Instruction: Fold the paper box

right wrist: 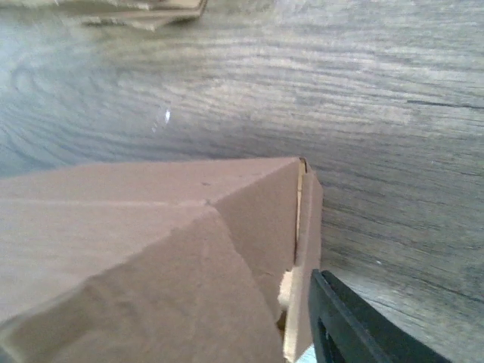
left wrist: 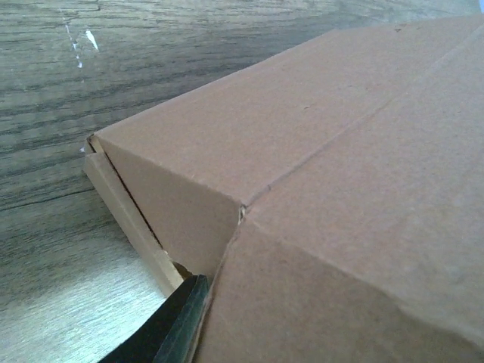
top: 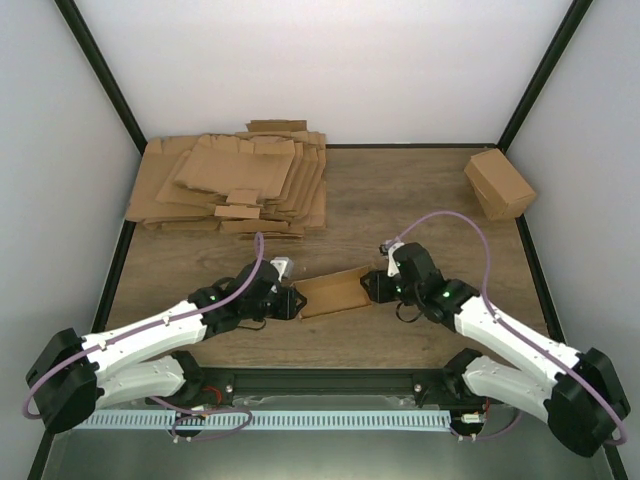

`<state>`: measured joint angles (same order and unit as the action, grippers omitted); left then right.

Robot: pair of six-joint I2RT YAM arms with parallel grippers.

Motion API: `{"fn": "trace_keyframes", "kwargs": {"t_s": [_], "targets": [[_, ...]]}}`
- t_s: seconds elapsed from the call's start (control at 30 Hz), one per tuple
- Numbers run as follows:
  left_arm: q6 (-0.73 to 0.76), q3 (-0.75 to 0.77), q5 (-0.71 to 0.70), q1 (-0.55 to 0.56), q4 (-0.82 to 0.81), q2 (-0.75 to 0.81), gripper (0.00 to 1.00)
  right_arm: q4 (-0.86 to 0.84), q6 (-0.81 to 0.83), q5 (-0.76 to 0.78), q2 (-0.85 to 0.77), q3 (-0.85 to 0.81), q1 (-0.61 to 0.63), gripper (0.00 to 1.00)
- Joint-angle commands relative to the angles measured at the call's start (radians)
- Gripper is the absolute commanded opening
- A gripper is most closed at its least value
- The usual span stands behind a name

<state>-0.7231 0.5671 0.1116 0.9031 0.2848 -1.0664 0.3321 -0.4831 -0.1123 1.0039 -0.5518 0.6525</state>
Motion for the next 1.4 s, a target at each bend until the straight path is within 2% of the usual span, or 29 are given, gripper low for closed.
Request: {"fn": "trace_keyframes", "kwargs": {"t_s": [0.0,0.17,0.27,0.3,0.47,0.57,0.67,0.8,0.9,1.07,1.17,1.23,1.27,1.37], "targets": [[0.021,0.019,-0.026,0.005,0.011,0.006,0.3,0.018,-0.03,0.02,-0.078,-0.007,0.009,0.51],[0.053,0.023,-0.027,0.005,0.007,-0.004,0.3,0.046,-0.023,-0.009,-0.16,-0.028,0.009,0.6],[0.056,0.029,-0.023,0.005,0.019,0.002,0.3,0.064,-0.024,-0.119,-0.185,-0.055,0.009,0.77],[0.054,0.031,-0.023,0.004,0.024,0.008,0.3,0.09,-0.036,-0.14,-0.186,-0.074,0.008,0.79],[0.046,0.033,-0.022,0.004,0.042,0.034,0.3,0.177,-0.065,-0.111,-0.214,-0.18,0.009,0.85],[0.039,0.034,-0.02,0.004,0.048,0.036,0.3,0.219,-0.085,-0.029,-0.191,-0.249,0.003,0.88],[0.035,0.031,-0.011,0.004,0.041,0.034,0.3,0.256,-0.131,0.016,-0.103,-0.332,-0.029,0.86],[0.03,0.031,0.012,0.004,0.037,0.042,0.3,0.289,-0.23,-0.001,0.043,-0.412,-0.071,0.85],[0.03,0.028,0.089,0.006,0.028,0.07,0.44,0.304,-0.297,-0.012,0.132,-0.46,-0.081,0.84],[-0.036,0.021,0.206,0.005,0.088,0.177,0.72,0.285,-0.374,0.0,0.174,-0.474,-0.083,0.83],[-0.098,0.042,0.199,0.006,0.145,0.269,0.8,0.273,-0.406,-0.018,0.193,-0.461,-0.089,0.8],[-0.186,0.063,0.149,-0.009,0.193,0.34,0.89,0.265,-0.425,-0.04,0.206,-0.448,-0.094,0.78],[-0.233,0.061,0.139,-0.037,0.199,0.372,0.98,0.262,-0.436,-0.052,0.213,-0.443,-0.095,0.77],[-0.338,-0.01,0.289,-0.204,0.08,0.433,1.0,0.268,-0.463,-0.063,0.239,-0.44,-0.096,0.74]]}}
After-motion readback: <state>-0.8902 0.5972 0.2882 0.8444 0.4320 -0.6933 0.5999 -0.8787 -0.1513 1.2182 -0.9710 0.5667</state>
